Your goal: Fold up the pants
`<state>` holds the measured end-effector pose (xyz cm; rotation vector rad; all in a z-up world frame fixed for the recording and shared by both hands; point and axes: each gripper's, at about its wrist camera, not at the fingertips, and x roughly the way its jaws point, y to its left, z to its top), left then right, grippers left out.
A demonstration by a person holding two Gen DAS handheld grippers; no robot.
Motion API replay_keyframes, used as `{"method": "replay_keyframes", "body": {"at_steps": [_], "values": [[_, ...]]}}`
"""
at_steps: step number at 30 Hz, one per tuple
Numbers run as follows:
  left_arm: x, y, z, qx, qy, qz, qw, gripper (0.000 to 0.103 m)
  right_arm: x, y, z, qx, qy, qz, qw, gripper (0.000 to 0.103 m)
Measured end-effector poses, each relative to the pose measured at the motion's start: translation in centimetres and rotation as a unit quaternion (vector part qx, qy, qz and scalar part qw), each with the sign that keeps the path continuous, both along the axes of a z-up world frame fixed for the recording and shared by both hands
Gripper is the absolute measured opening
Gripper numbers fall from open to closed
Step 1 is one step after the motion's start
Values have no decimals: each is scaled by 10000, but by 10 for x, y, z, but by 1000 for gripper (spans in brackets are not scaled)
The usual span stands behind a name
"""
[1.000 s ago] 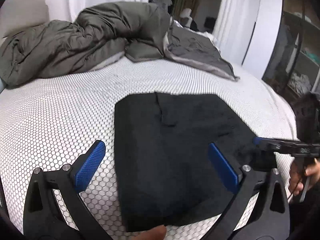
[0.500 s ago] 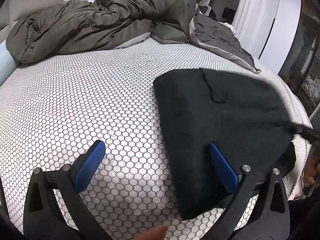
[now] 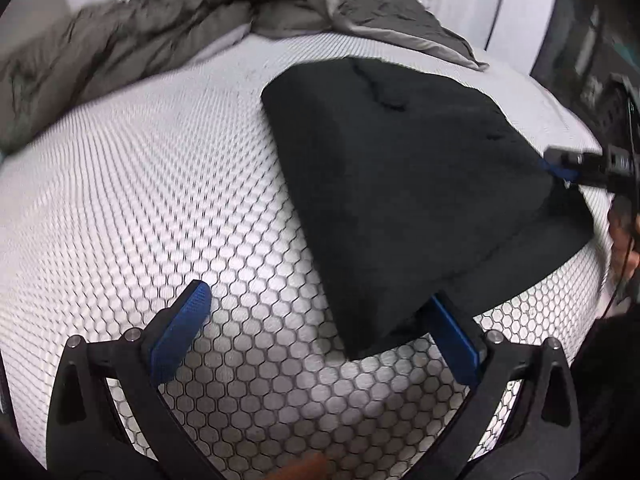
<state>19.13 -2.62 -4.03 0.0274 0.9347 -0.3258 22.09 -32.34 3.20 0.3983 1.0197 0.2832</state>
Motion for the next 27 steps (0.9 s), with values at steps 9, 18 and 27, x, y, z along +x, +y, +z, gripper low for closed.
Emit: {"method": "replay_keyframes", "body": {"at_steps": [9,18,27], "values": [[5,11,-15,4,171,131,9998,103,25,37,-20,-259,41,579,9980,41],[1,15,-16,12,120,77,9999,103,-24,60,78,679,-1335,1132,9822,15],[-41,13,10,21,-388,-155,9991,102,-12,20,-20,287,485,451,9974,26]]}}
